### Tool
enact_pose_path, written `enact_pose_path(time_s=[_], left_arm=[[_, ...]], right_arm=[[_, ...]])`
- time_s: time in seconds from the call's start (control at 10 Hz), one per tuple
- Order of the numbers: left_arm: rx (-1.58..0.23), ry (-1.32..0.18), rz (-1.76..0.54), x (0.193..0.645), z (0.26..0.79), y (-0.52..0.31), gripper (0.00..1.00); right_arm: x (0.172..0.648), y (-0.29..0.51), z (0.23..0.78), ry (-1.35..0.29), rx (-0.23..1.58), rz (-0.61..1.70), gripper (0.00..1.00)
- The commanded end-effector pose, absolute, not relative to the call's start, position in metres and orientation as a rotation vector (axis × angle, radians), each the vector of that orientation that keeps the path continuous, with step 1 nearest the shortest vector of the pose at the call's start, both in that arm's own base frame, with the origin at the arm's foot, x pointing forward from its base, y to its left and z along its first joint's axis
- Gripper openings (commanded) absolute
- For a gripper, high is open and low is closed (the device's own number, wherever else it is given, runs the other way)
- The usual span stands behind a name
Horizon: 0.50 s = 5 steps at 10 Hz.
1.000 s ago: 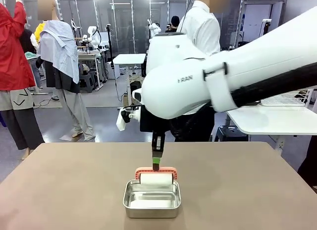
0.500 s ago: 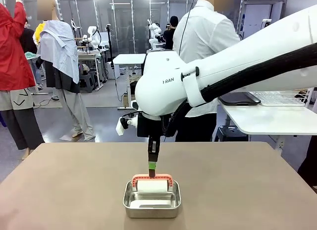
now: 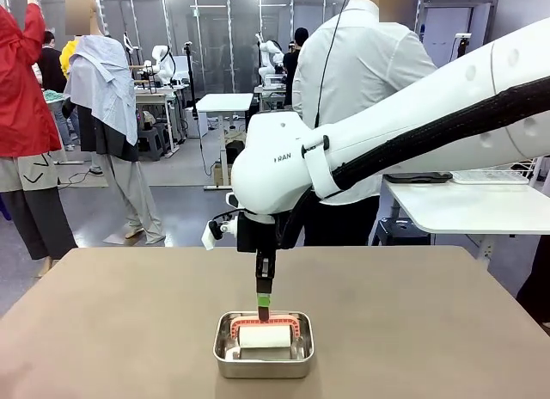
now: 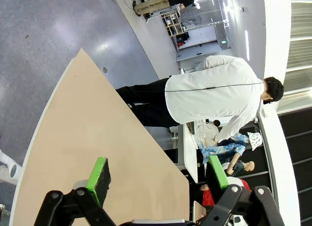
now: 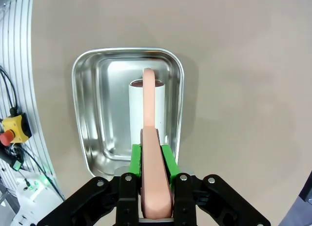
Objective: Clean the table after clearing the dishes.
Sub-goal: Place the Lint Roller back on top of the Airtight Container.
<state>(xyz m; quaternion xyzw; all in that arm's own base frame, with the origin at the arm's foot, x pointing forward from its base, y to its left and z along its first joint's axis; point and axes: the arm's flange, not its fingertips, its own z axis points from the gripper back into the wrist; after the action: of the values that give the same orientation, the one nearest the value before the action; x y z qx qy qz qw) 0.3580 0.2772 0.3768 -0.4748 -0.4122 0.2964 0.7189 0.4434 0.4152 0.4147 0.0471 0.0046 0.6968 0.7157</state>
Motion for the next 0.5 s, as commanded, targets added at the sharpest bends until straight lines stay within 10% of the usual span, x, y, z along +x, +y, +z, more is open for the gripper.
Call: enact_pose_path(time_s=[0.0,0.4], left_arm=[[-1.062,-0.901,0.657,0.357,0.38,0.281,1.0],[-1.062,-0.901,0.657,0.357,0.38,0.281,1.0]], right_arm=[[0.451,0.419,0.41,0.01,0.069,1.537,0.22],[0.455,0.426,0.39,0.072,0.065,1.559,0.22]])
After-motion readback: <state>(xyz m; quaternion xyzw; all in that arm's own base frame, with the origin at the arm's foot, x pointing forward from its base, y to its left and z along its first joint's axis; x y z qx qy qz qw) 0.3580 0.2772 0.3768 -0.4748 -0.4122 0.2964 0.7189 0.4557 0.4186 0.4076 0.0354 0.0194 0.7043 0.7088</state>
